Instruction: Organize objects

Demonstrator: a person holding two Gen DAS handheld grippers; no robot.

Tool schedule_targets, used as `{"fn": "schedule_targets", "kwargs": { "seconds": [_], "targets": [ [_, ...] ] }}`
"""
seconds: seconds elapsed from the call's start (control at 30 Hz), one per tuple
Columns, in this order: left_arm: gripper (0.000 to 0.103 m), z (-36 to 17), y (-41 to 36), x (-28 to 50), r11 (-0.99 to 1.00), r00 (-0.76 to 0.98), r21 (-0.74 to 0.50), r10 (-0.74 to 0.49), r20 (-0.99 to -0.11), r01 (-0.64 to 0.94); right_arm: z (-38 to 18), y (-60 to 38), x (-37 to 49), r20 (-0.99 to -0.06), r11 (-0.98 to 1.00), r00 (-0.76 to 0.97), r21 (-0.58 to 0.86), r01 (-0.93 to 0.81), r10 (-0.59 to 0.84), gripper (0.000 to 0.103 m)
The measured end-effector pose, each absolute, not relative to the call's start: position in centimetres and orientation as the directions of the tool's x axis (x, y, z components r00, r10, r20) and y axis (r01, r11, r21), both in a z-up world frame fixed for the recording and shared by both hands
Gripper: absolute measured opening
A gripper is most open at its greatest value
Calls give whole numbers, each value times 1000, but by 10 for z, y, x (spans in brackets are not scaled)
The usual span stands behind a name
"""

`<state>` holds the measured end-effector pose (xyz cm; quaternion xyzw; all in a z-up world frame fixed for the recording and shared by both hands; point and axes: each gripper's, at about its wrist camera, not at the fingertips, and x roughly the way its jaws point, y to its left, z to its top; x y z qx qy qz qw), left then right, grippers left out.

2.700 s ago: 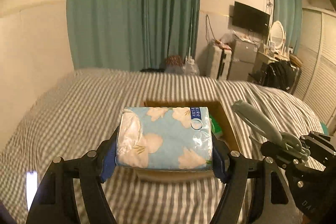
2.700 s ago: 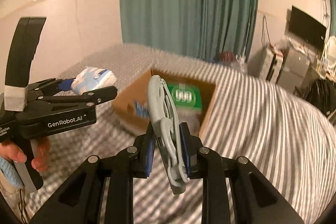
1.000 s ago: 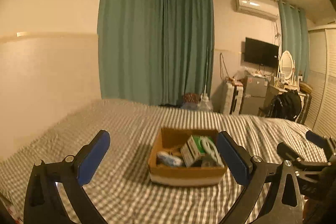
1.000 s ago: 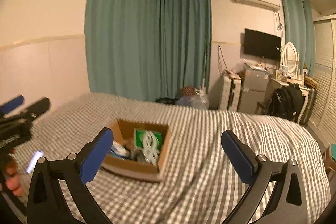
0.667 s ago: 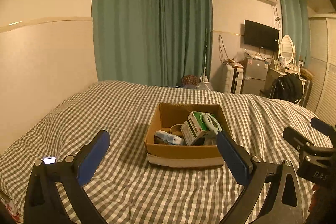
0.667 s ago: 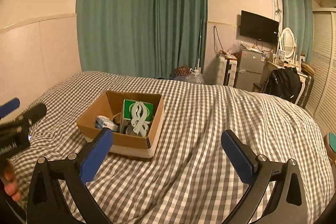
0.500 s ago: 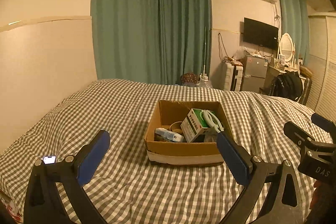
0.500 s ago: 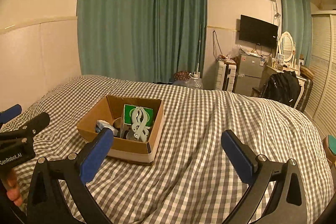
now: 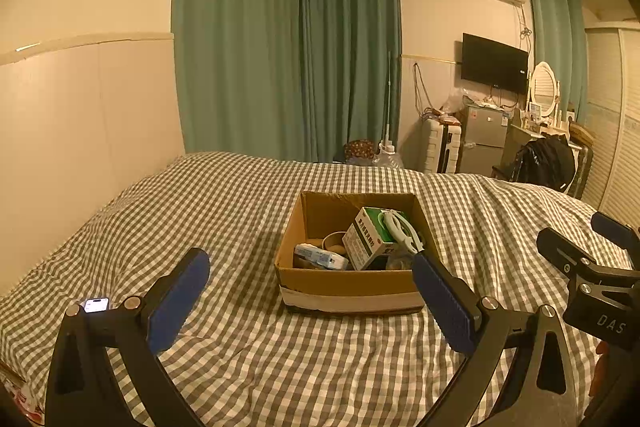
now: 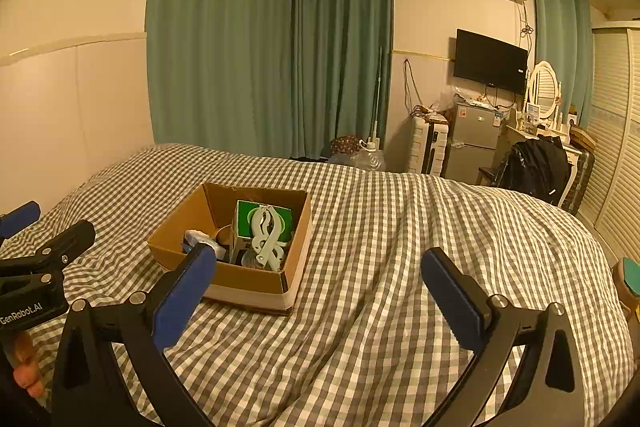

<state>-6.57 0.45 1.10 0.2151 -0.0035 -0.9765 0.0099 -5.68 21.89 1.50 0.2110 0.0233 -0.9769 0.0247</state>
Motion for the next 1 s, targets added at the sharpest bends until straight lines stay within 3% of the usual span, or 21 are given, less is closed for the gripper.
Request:
{"fn": "schedule_targets", "kwargs": {
  "seconds": [1.0],
  "targets": [
    [103, 11, -1, -58, -999, -911, 22, -43, -410, 37, 11, 214, -55, -427, -998, -903, -36, 54, -33, 103]
  ]
}}
